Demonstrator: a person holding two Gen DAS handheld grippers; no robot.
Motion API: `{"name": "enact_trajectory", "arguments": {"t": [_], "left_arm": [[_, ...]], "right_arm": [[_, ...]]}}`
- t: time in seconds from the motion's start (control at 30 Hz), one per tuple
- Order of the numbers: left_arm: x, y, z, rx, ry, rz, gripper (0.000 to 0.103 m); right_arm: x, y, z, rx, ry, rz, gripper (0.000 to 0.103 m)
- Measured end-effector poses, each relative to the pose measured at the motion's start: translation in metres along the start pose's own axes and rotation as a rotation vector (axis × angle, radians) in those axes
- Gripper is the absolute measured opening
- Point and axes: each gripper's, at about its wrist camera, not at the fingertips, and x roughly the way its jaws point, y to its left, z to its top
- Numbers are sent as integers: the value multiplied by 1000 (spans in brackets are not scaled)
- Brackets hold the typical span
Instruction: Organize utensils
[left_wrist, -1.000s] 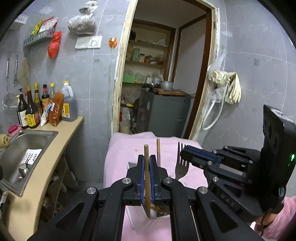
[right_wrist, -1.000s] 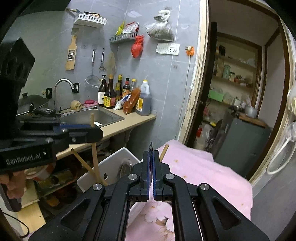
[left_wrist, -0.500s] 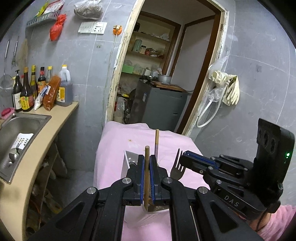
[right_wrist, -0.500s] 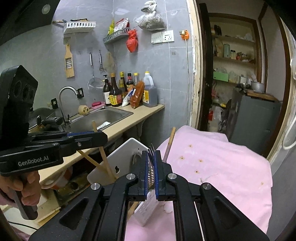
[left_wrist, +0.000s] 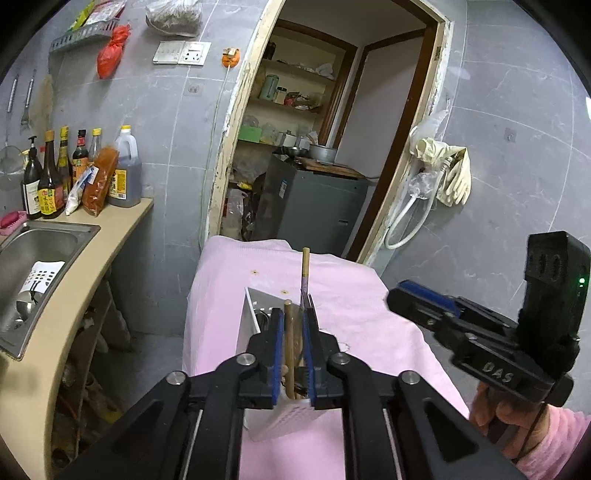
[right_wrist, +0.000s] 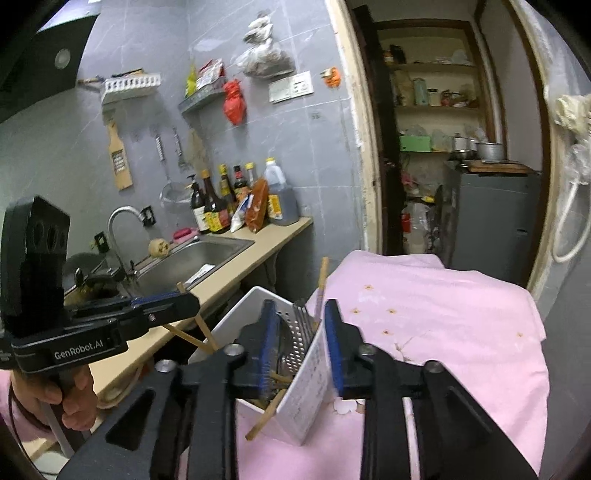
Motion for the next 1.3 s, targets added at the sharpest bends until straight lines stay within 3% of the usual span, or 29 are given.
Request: {"name": "enact_trajectory", "arguments": {"t": [0.23, 0.3, 0.5, 0.6, 0.67, 1.0, 1.3], "left_arm": [[-25, -13, -14, 1, -64, 31, 52], [-36, -20, -23, 3, -83, 46, 67], [-66, -38, -56, 20, -118, 87, 99], [-82, -45, -75, 22, -136, 99, 102], [-90, -49, -86, 19, -133, 100, 103], [-125, -71, -136, 100, -127, 122, 103], [-137, -78, -158, 101, -109, 126, 103]], "right_arm": [[-50, -8, -14, 50, -54, -111, 48], [-68, -10, -22, 66, -67, -150, 58], [-123, -16, -55, 113, -80, -246, 85], [-151, -15, -76, 120, -82, -301, 98], [-166, -14, -89, 126, -85, -319, 100], [-223, 1, -145, 128, -94, -393, 102], [-242, 6, -162, 136, -100, -415, 102]]}}
